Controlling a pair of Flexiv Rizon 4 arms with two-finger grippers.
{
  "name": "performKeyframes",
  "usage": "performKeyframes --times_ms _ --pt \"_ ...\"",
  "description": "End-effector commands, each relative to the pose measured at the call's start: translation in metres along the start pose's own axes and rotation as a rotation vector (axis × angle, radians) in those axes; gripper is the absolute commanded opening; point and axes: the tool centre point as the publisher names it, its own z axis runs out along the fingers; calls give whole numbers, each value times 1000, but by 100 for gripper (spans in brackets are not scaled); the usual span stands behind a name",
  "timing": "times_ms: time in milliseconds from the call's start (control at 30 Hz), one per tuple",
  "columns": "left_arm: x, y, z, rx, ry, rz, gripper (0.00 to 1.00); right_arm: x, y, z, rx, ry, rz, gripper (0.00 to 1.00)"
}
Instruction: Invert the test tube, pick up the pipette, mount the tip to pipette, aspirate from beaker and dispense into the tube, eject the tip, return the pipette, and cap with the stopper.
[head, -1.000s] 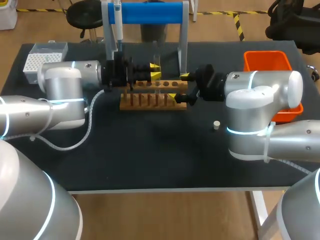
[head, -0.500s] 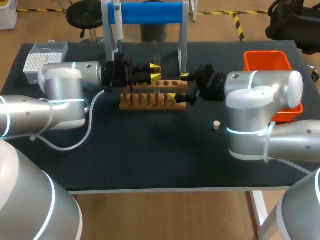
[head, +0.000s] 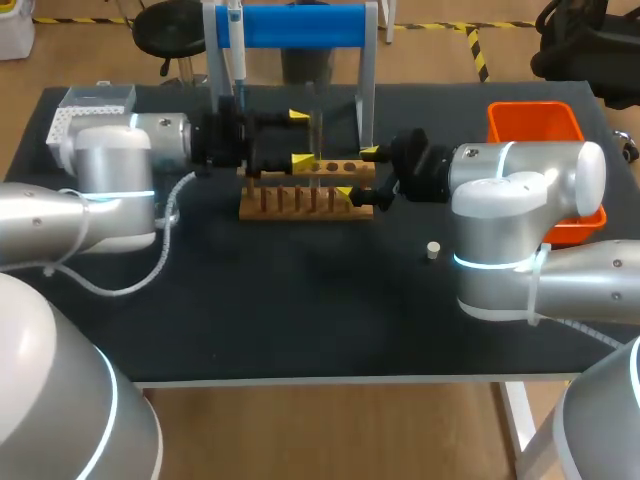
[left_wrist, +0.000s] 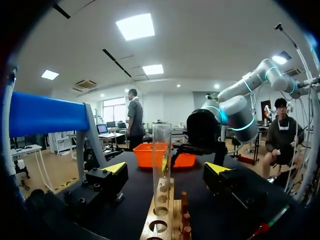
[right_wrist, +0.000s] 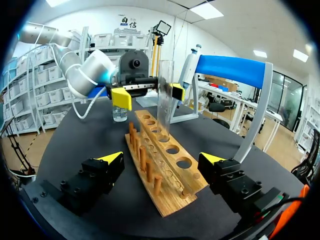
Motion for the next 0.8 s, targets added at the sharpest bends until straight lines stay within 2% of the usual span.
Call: performKeyframes --times_ms 33,333,400,467,800 --pt "24 -22 -36 -65 -85 -4 100 0 -1 1 -3 -2 0 100" --pt "56 -32 -140 -156 -369 -15 100 0 -1 1 -3 -2 0 100" --pt "67 -35 -166 -187 -485 -19 100 0 -1 1 -3 -2 0 100" --pt "77 -38 -182 -172 -555 -31 100 0 -1 1 -3 -2 0 100" --pt "77 -38 -182 -172 -555 -31 100 0 -1 1 -3 -2 0 100"
